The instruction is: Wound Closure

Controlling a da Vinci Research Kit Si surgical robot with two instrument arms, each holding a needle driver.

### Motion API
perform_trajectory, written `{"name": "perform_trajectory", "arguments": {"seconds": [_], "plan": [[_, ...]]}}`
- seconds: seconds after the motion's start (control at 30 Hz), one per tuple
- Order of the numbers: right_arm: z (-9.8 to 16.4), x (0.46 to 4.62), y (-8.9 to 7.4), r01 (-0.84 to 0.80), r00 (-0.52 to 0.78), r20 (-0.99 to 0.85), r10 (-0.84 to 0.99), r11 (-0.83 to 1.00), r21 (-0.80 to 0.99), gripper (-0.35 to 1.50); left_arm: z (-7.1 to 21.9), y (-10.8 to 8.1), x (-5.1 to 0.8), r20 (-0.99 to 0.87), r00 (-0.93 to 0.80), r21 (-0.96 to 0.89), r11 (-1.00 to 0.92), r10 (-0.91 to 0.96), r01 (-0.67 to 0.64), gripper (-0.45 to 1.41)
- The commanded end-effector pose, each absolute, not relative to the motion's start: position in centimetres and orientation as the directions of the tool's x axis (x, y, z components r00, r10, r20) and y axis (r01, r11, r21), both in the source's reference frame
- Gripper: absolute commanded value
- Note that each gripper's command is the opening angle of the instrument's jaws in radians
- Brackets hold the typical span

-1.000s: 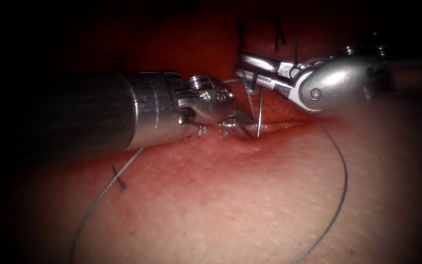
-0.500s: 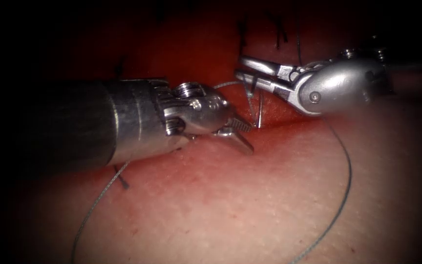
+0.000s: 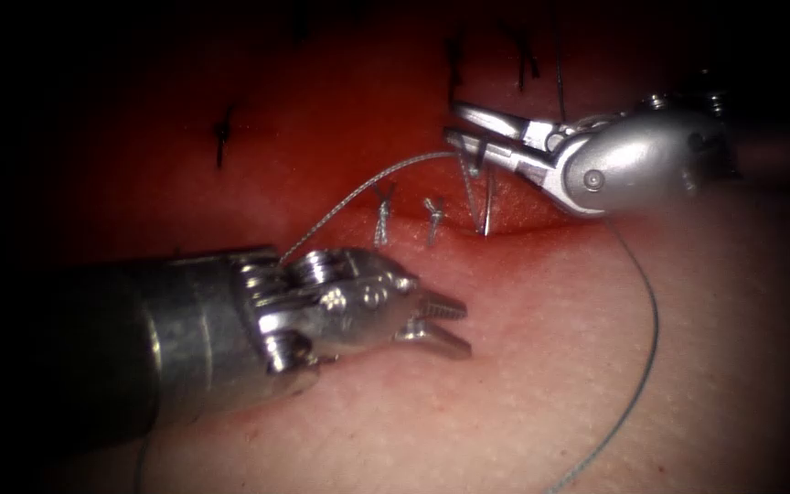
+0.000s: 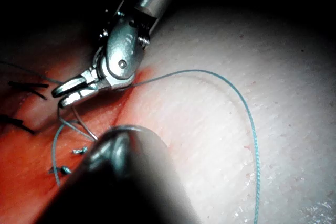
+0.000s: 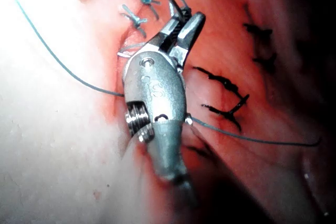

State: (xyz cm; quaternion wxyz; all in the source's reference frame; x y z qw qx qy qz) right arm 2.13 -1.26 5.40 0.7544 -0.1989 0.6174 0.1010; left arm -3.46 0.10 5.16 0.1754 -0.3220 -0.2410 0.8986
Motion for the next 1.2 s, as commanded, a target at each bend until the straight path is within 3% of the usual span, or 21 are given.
{"name": "perform_trajectory", "arguments": {"seconds": [0.03, 1.2], "plan": [[5.47, 2.21, -1.21, -0.402, 0.209, -0.975, -0.073, 0.903, -0.154, -0.35, 5.21, 0.11, -3.54, -0.495, -0.732, -0.542, -0.825, 0.468, -0.16, 0.26], [5.45, 2.12, -0.98, -0.418, 0.16, -0.982, 0.104, 0.908, 0.028, -0.35, 5.69, 0.17, -3.52, -0.538, -0.701, -0.532, -0.834, 0.469, -0.15, 0.2]]}}
